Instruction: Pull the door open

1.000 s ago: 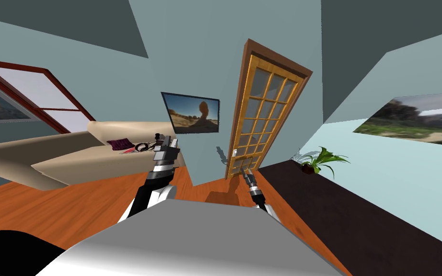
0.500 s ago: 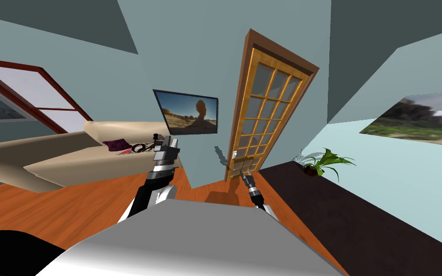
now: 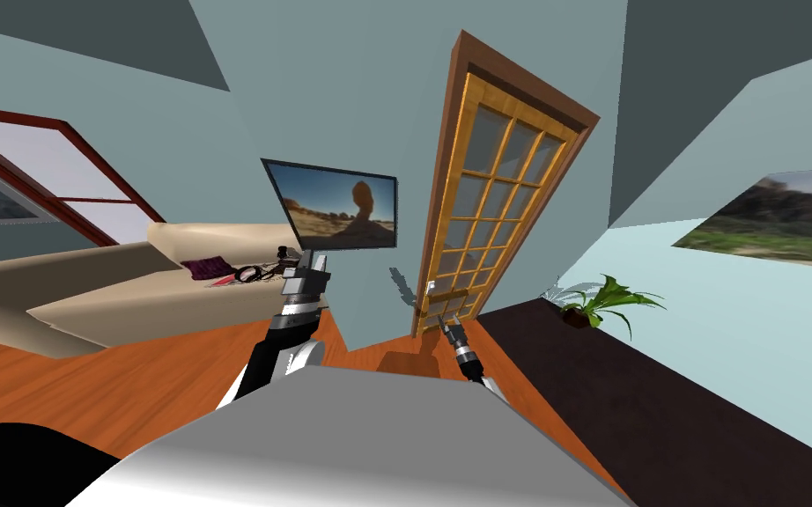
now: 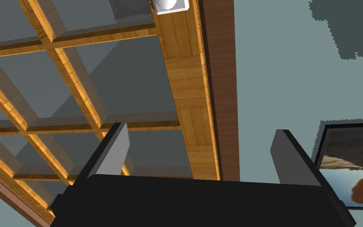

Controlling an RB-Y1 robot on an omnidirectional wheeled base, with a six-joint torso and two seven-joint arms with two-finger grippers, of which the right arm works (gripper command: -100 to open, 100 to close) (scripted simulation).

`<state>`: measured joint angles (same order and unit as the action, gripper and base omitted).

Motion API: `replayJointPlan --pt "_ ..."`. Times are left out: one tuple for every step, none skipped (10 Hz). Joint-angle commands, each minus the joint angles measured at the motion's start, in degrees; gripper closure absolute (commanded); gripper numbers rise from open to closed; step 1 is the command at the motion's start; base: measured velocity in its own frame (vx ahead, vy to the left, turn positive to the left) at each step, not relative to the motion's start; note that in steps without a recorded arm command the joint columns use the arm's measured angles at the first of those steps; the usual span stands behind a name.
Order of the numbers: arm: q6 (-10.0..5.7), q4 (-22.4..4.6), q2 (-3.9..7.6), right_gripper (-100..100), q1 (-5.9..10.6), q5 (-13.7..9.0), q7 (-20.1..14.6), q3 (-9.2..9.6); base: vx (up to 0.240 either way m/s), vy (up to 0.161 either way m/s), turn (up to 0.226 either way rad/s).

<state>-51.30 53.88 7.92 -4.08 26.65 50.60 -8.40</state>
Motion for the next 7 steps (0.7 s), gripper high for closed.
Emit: replayJointPlan --pt "-0.77 -2.21 0.06 -100 0.73 1.02 2.14 -0.07 0.119 -0.024 0.014" --pt "-1.12 -3.2 0.1 -100 1.07 1.38 2.94 -0.13 0.132 -0.033 0.007" --pt "-1.48 -4.18 0.14 -100 1.42 1.74 3.74 -0.19 0.119 -0.039 0.006" --pt "-1.79 -5.04 0.17 -100 1.72 2.05 4.44 -0.24 0.109 -0.038 0.009" --pt "-2.07 -5.83 0.2 -100 1.99 2.34 5.08 -0.28 0.102 -0.036 0.007" --pt "-2.64 -7.41 0.25 -100 2.54 2.91 6.36 -0.37 0.124 -0.034 0.009" --pt "-3.2 -8.95 0.31 -100 3.08 3.48 7.62 -0.46 0.149 -0.064 0.007"
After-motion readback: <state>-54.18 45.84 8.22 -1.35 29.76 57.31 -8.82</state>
